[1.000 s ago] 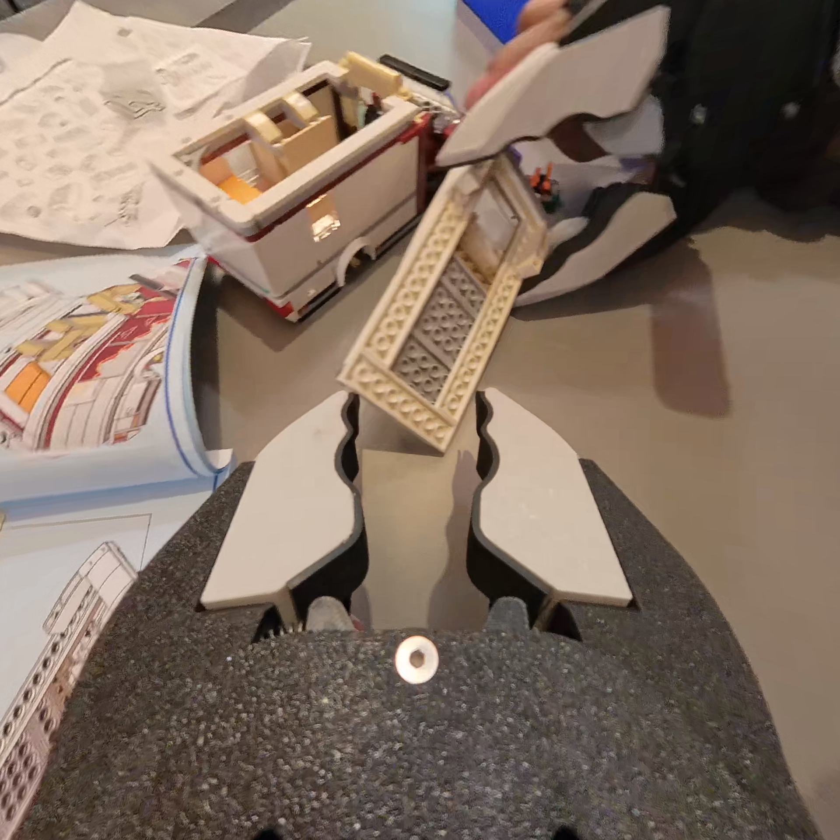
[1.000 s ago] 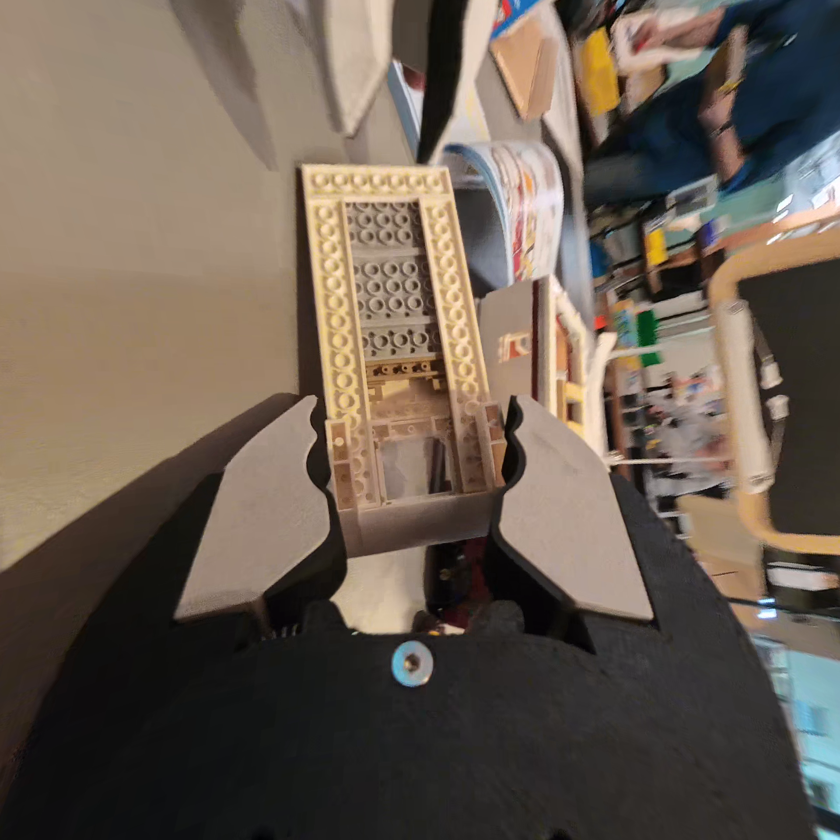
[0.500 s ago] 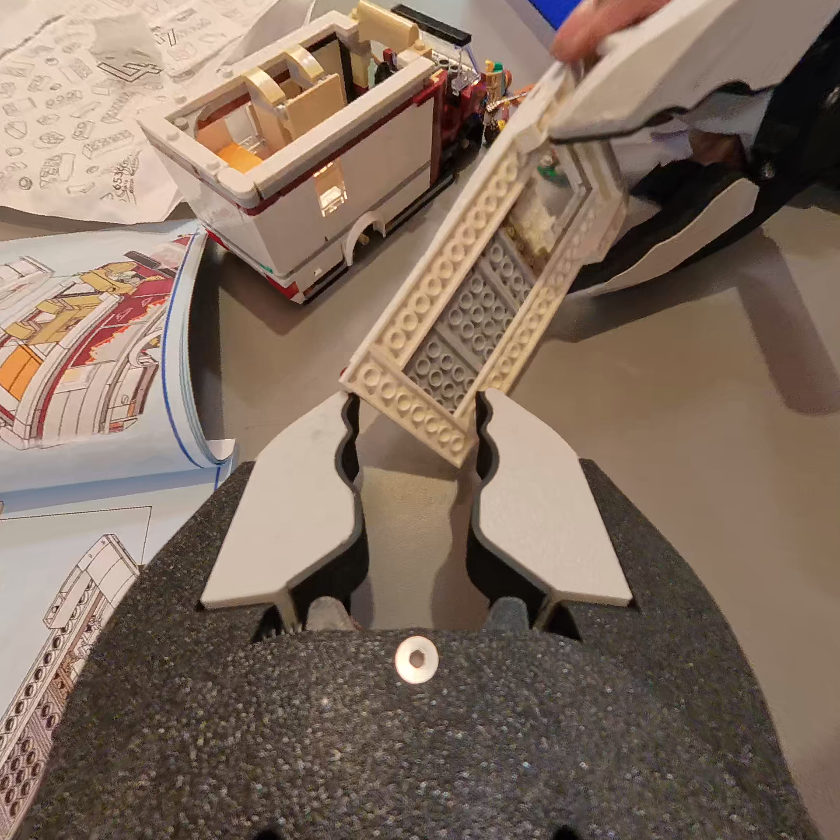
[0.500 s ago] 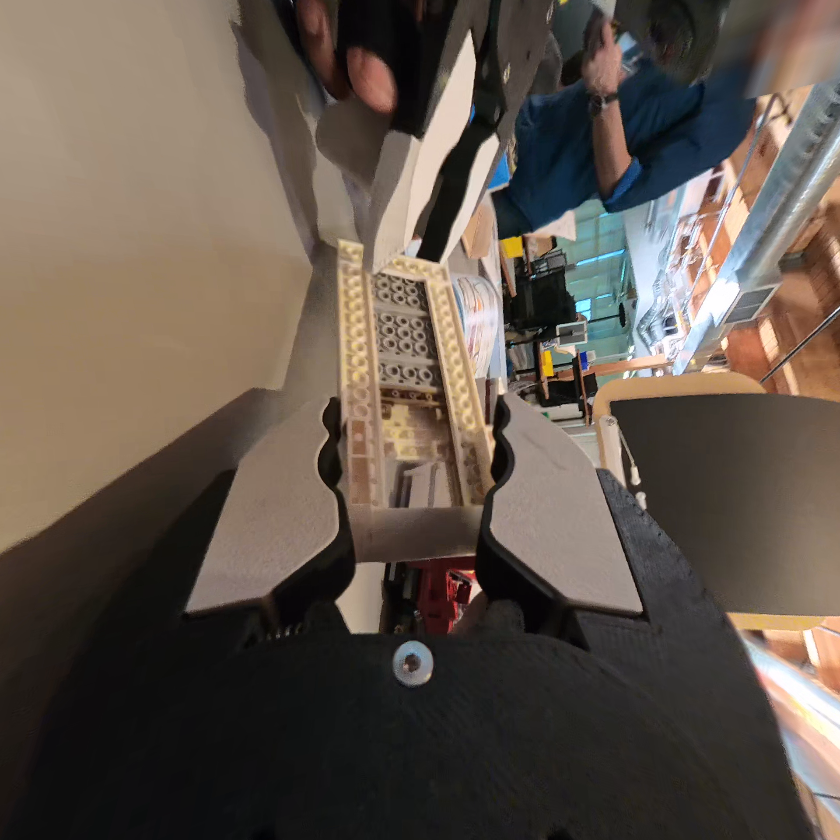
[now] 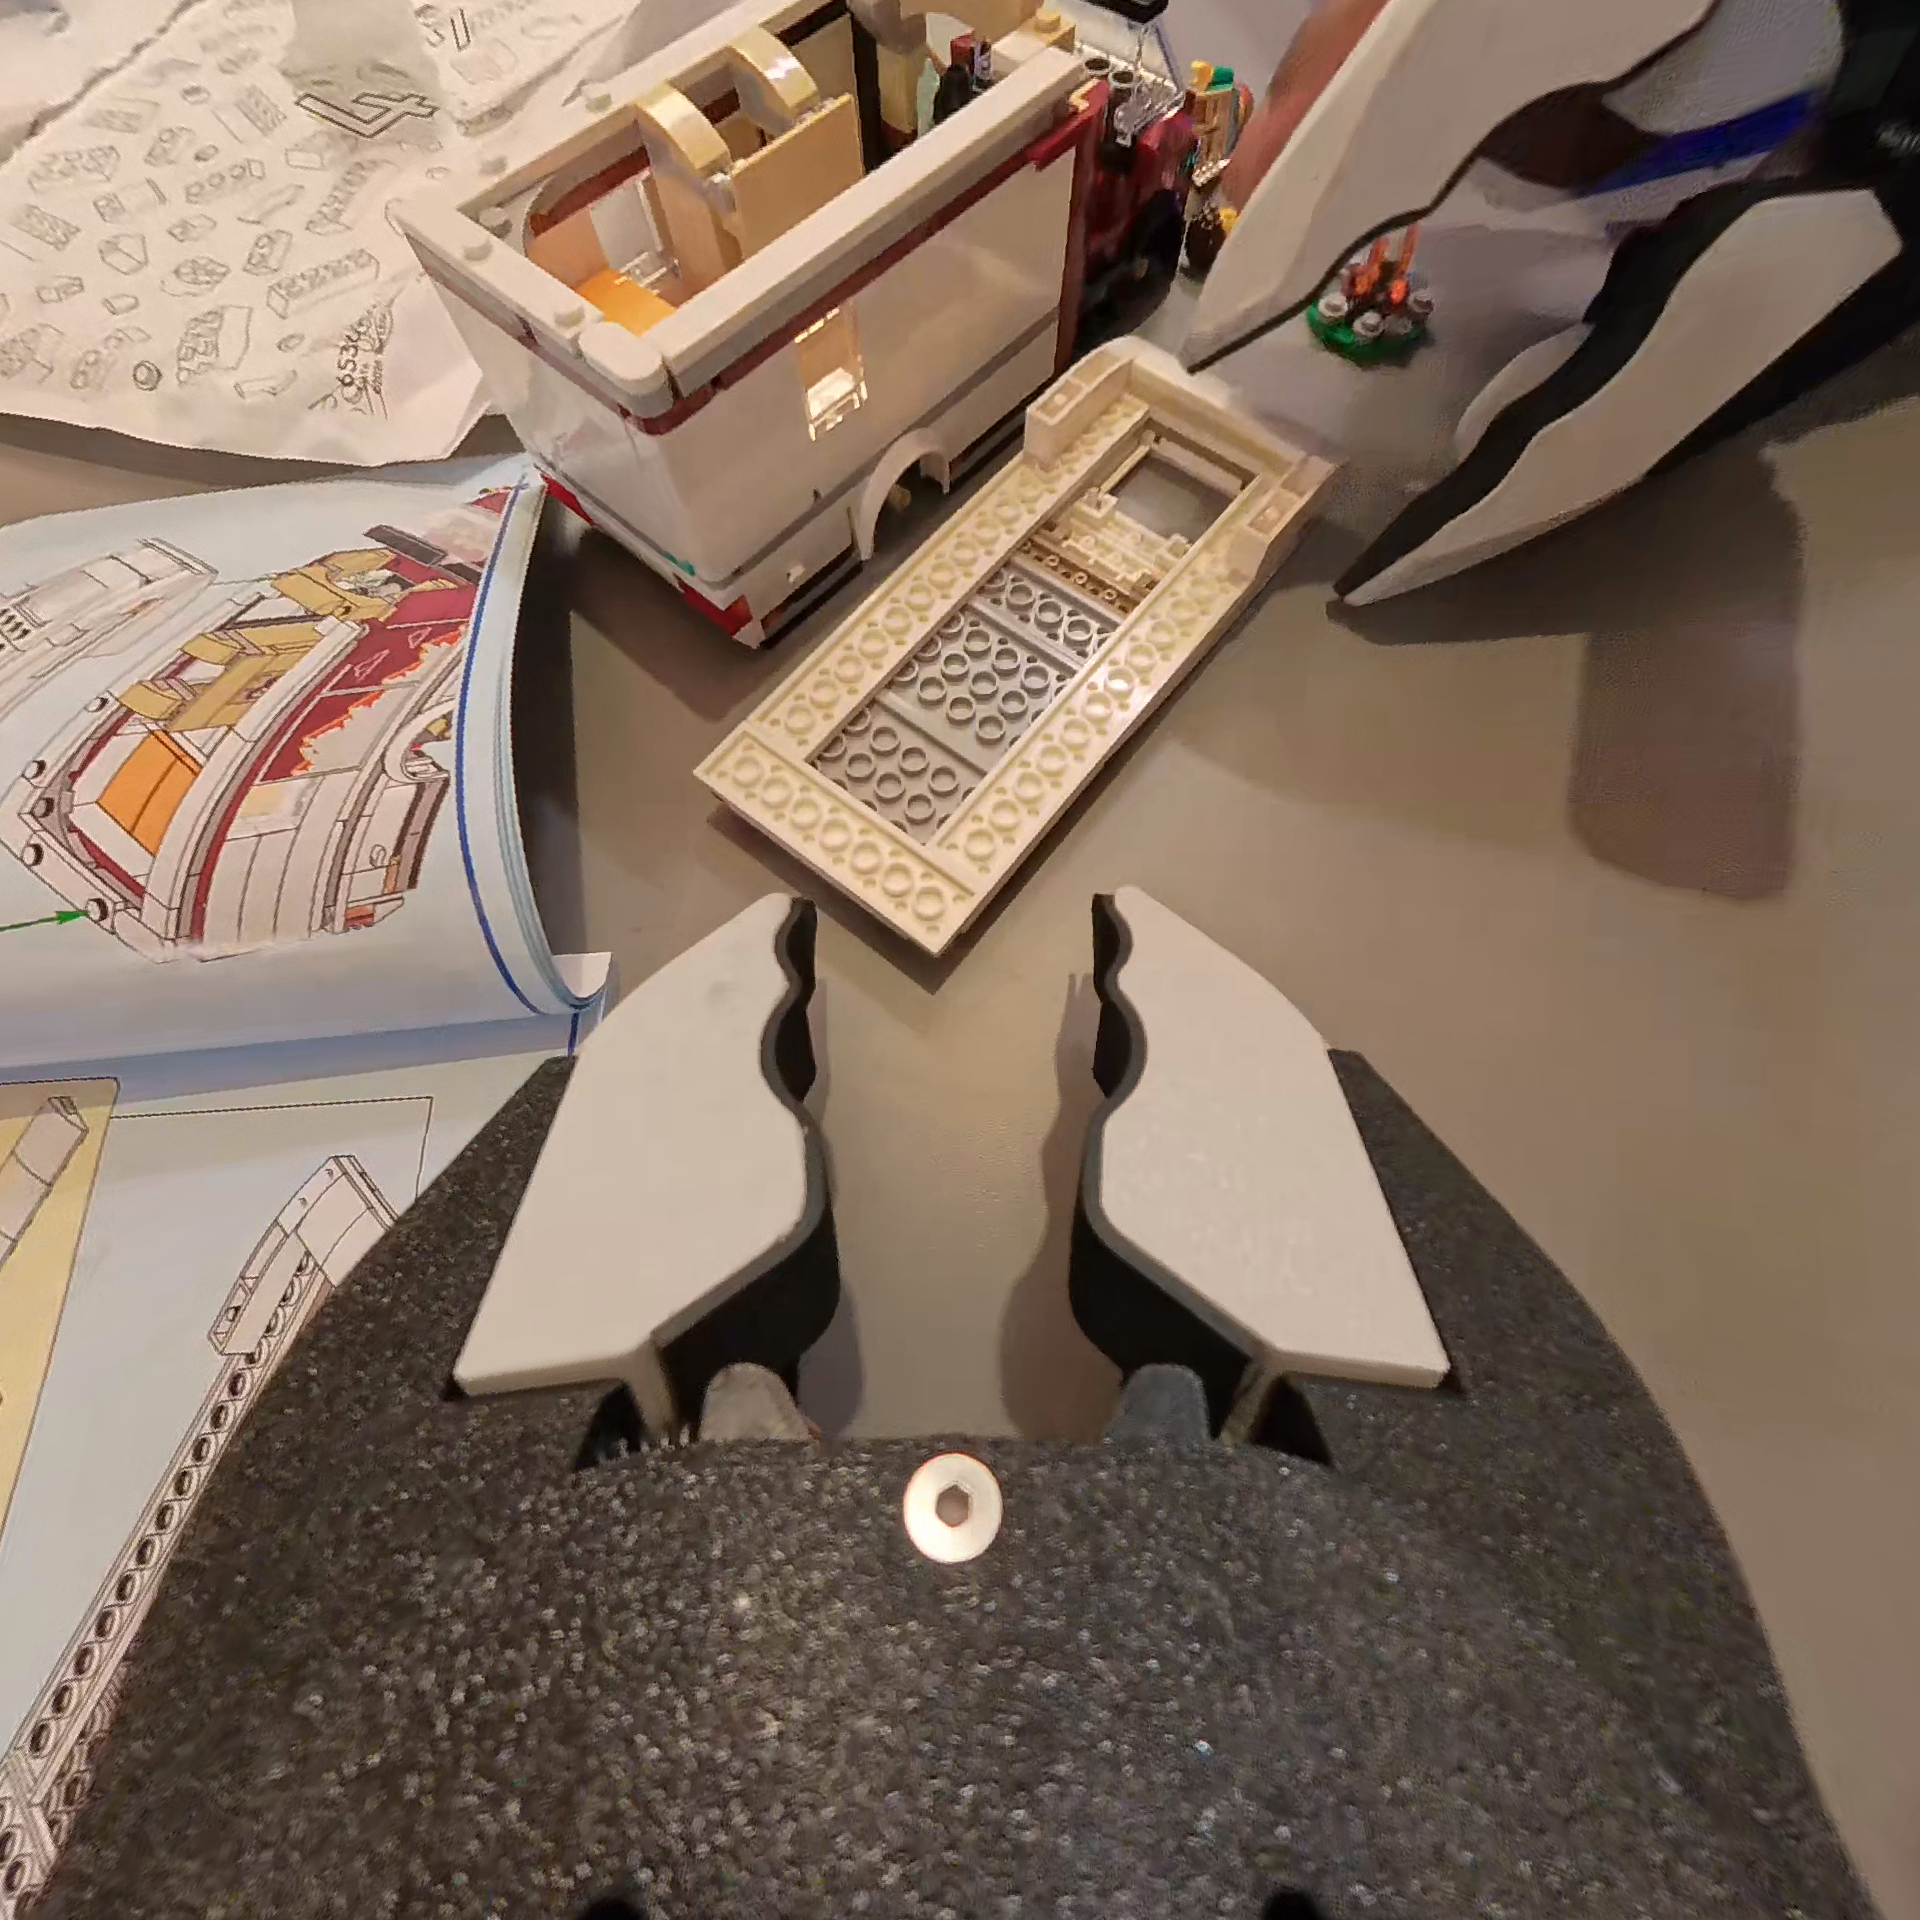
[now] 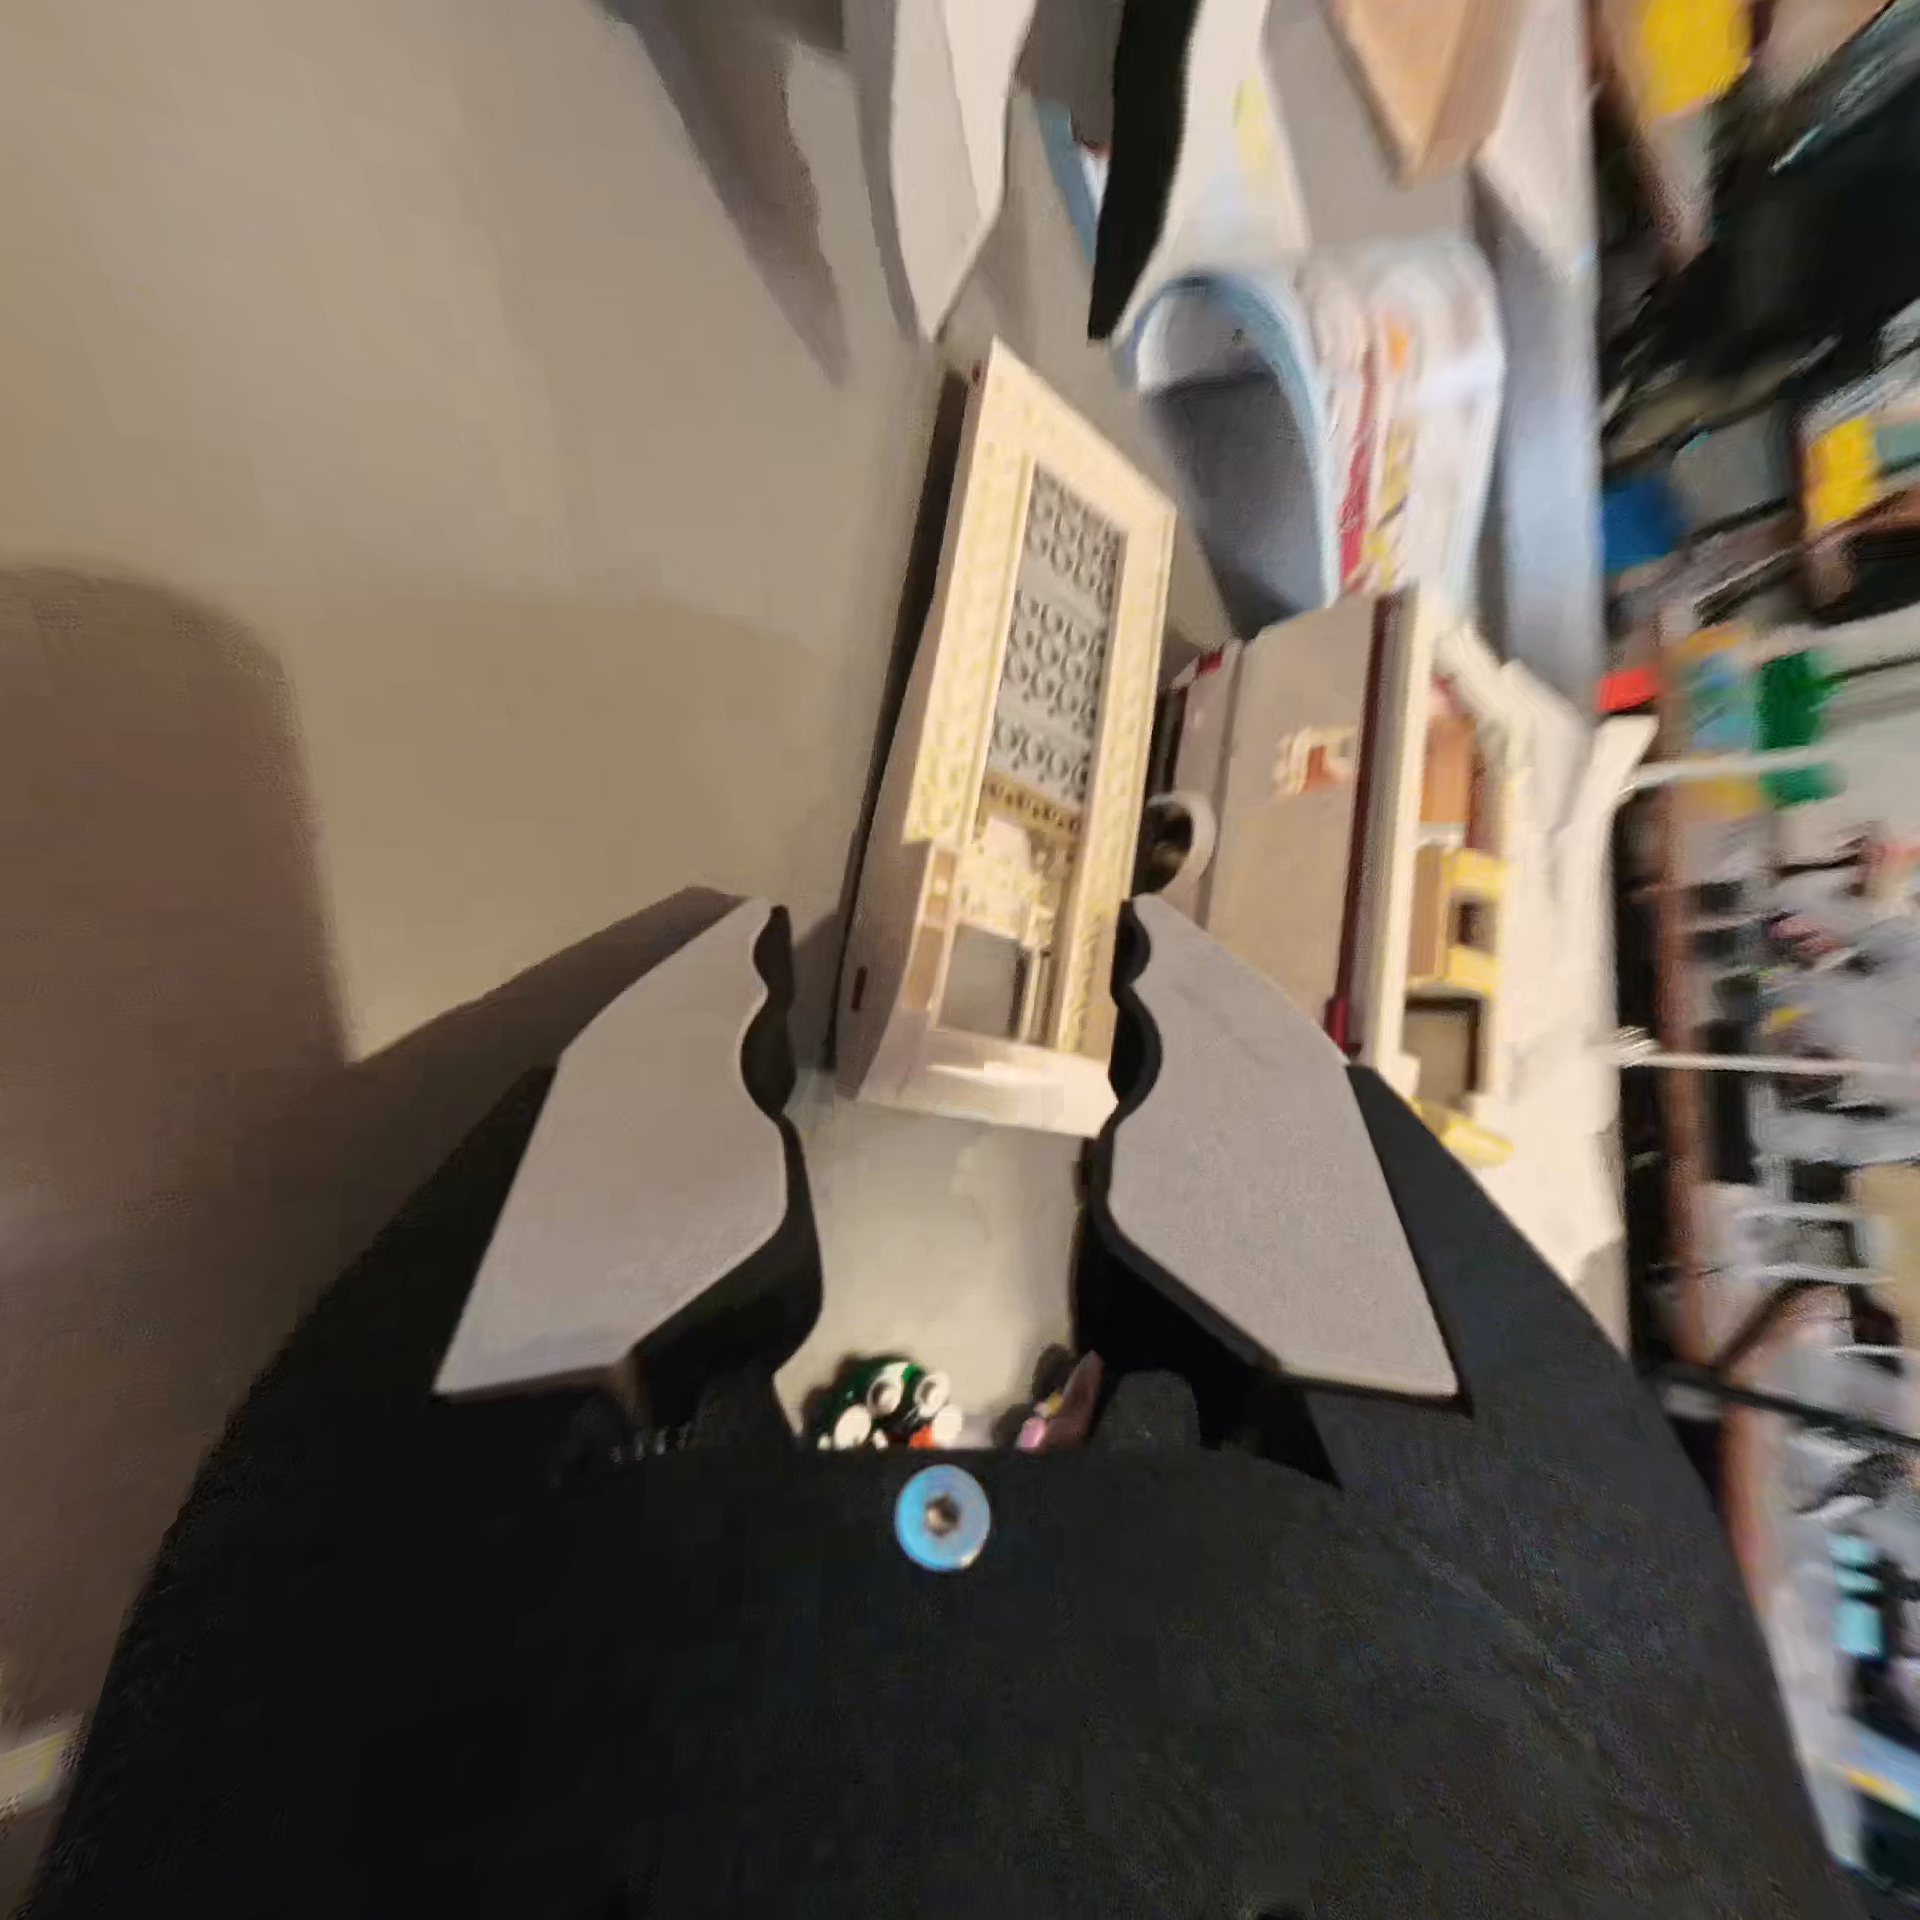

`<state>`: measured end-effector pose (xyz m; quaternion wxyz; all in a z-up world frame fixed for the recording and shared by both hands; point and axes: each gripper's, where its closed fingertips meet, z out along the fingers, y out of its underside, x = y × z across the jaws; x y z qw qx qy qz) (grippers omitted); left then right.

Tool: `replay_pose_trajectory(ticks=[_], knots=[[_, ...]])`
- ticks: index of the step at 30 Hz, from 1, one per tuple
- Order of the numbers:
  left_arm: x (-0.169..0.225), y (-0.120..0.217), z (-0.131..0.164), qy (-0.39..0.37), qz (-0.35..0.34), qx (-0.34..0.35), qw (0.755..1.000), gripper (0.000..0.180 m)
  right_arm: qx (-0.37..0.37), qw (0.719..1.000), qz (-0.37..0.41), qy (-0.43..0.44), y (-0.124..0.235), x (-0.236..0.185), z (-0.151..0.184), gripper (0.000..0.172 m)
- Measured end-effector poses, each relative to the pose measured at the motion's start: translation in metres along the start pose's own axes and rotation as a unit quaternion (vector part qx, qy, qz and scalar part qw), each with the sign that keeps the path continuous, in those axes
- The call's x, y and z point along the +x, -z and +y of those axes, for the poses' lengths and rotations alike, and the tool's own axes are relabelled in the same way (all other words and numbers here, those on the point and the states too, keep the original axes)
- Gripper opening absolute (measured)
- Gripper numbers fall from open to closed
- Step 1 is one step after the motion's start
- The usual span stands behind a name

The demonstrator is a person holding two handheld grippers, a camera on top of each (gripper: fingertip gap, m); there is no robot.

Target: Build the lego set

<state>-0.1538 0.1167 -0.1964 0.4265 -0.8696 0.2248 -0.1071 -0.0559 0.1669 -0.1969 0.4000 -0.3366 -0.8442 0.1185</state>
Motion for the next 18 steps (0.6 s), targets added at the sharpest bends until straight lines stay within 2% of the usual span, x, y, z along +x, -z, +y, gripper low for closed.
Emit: replay_pose_trajectory(ticks=[2,5,9,11,14,18], knots=[[0.001,0.0,0.0,-0.002,0.001,-0.002,1.0,0.052,-0.017,0.999,-0.031,-0.027,0.0,-0.001,0.004,0.059],[0.002,0.0,0.001,-0.005,0.002,-0.003,1.0,0.052,-0.038,0.999,-0.033,-0.007,-0.005,-0.001,0.006,0.052],[0.0,0.0,0.002,-0.008,-0.001,-0.004,1.0,0.052,-0.062,0.996,-0.001,0.066,-0.012,-0.003,0.006,0.02],[-0.002,0.0,0.004,-0.021,-0.01,-0.01,1.0,0.053,-0.07,0.993,0.022,0.093,-0.013,-0.001,0.006,0.019],[-0.007,0.001,0.005,-0.076,-0.04,-0.015,0.996,0.056,-0.068,0.992,0.029,0.101,-0.011,-0.003,0.004,0.018],[-0.002,0.004,-0.002,-0.196,-0.067,0.0,0.978,0.06,-0.046,0.996,0.023,0.066,-0.004,-0.004,0.002,0.017]])
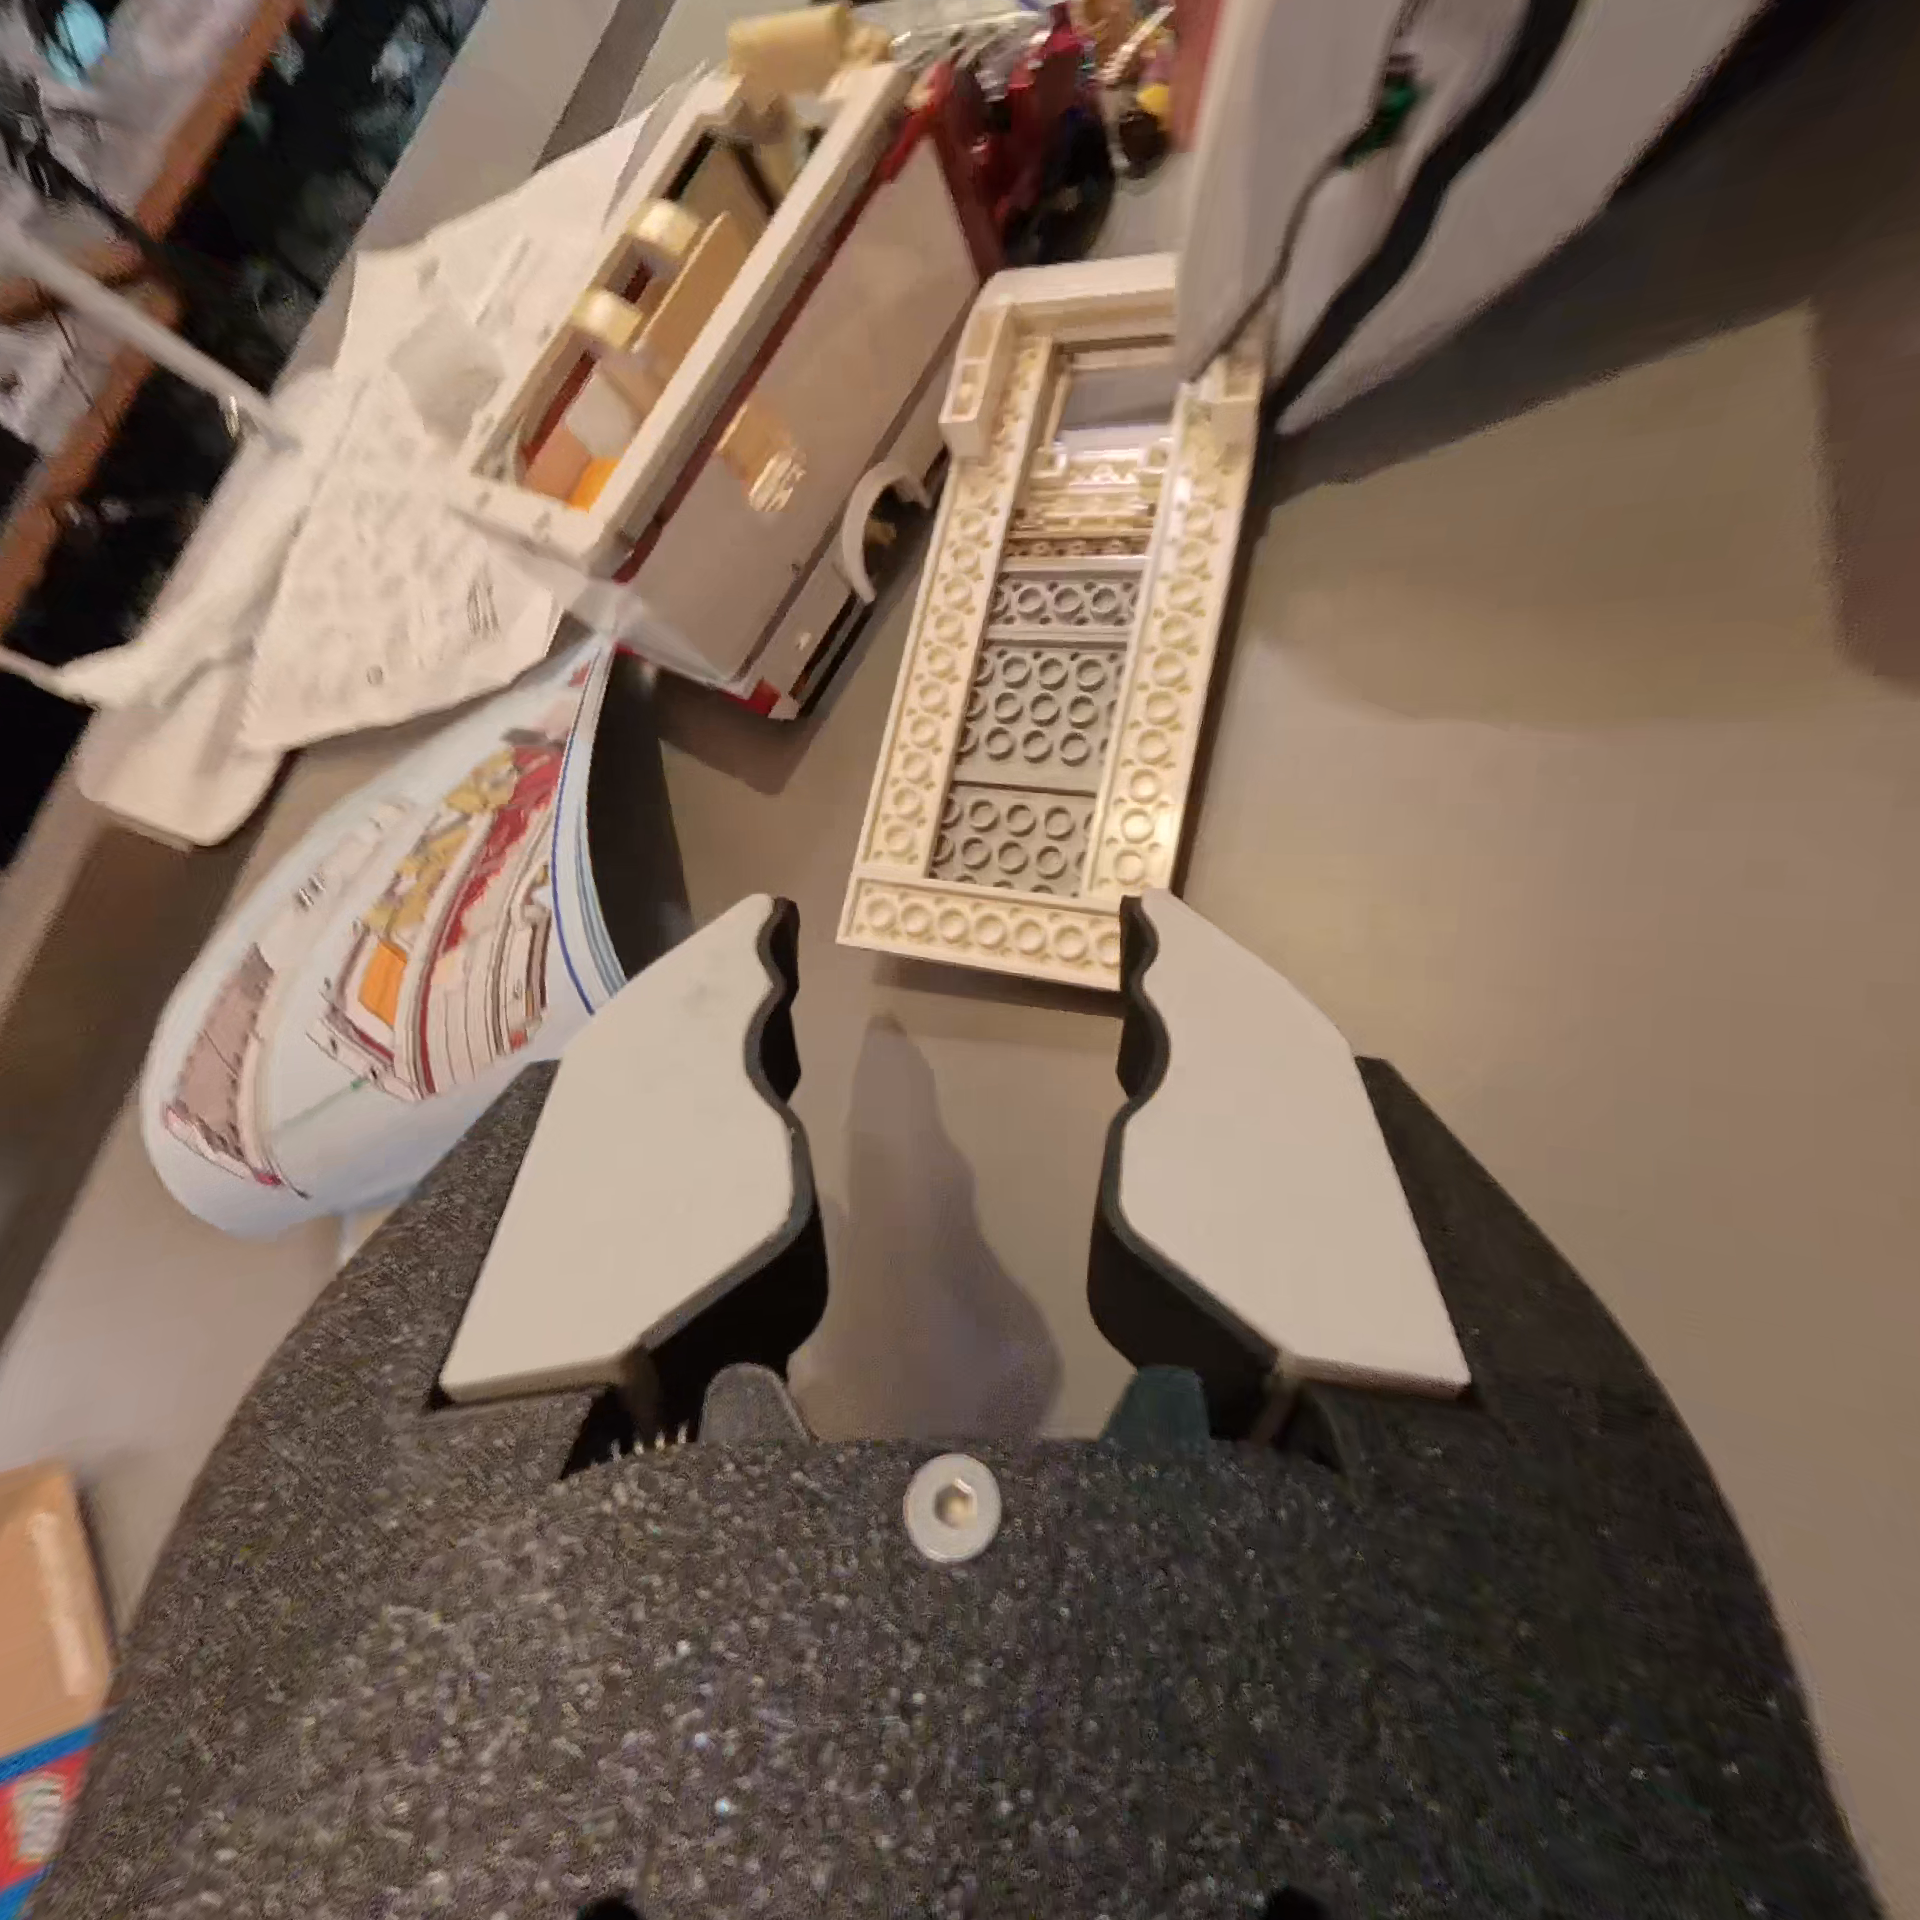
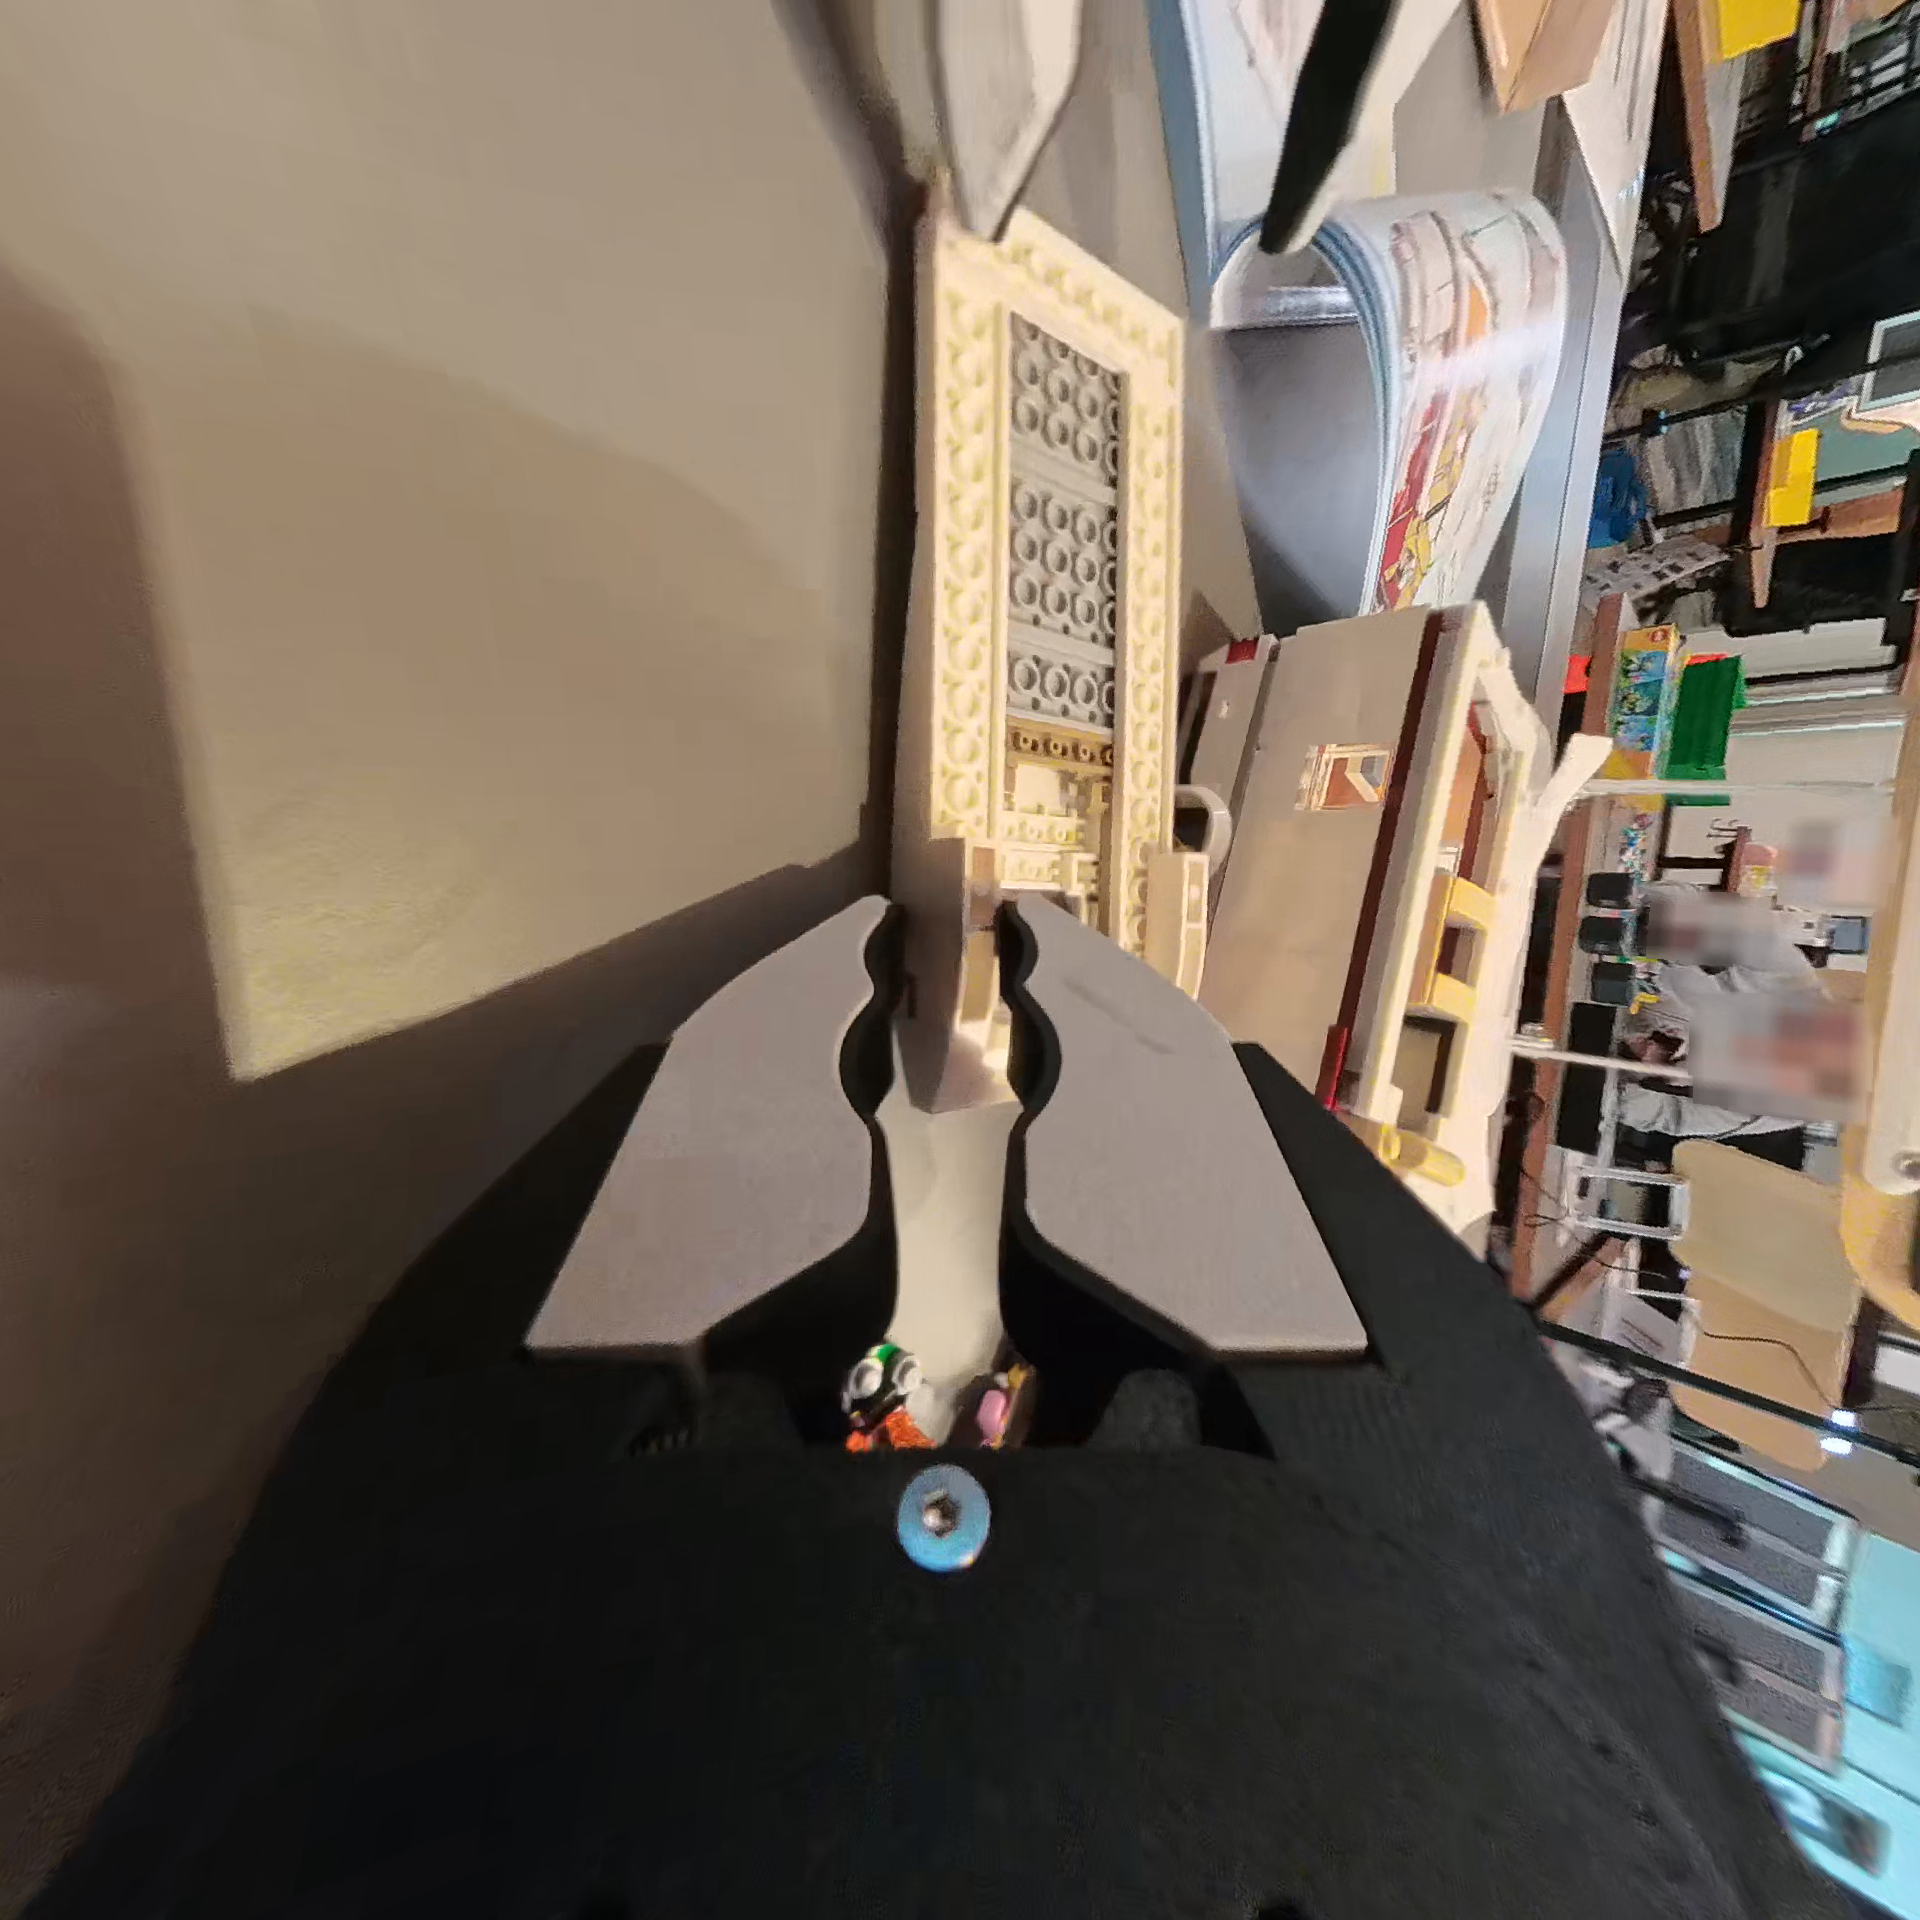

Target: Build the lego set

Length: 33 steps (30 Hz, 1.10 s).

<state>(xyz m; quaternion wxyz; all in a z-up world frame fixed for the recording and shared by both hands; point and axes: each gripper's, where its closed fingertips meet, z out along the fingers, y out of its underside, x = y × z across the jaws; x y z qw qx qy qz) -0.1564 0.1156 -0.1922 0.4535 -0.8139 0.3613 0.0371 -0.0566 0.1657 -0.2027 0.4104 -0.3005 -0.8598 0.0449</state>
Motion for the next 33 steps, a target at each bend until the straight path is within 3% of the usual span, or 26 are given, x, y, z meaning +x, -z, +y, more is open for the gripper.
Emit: replay_pose_trajectory(ticks=[6,13,24,27,29,33], knots=[[0.014,-0.001,0.001,-0.138,-0.008,-0.003,0.99,0.059,0.034,0.994,-0.026,-0.101,0.01,0.005,0.001,0.016],[0.004,-0.006,-0.002,-0.181,-0.066,0.0,0.981,0.051,0.081,0.984,-0.062,-0.149,0.02,0.002,-0.012,0.016],[-0.003,-0.017,-0.004,-0.28,-0.149,-0.042,0.947,0.038,0.144,0.966,-0.088,-0.194,0.033,0.004,-0.04,0.016],[-0.001,-0.019,-0.002,-0.289,-0.15,-0.049,0.944,0.011,0.156,0.965,-0.084,-0.196,0.035,0.006,-0.044,0.017],[0.0,-0.018,-0.004,-0.276,-0.144,-0.042,0.95,0.01,0.164,0.965,-0.067,-0.192,0.038,0.011,-0.045,0.015],[0.0,-0.012,-0.005,-0.192,-0.094,-0.029,0.976,0.011,0.197,0.959,-0.041,-0.198,0.055,0.029,-0.045,0.039]])
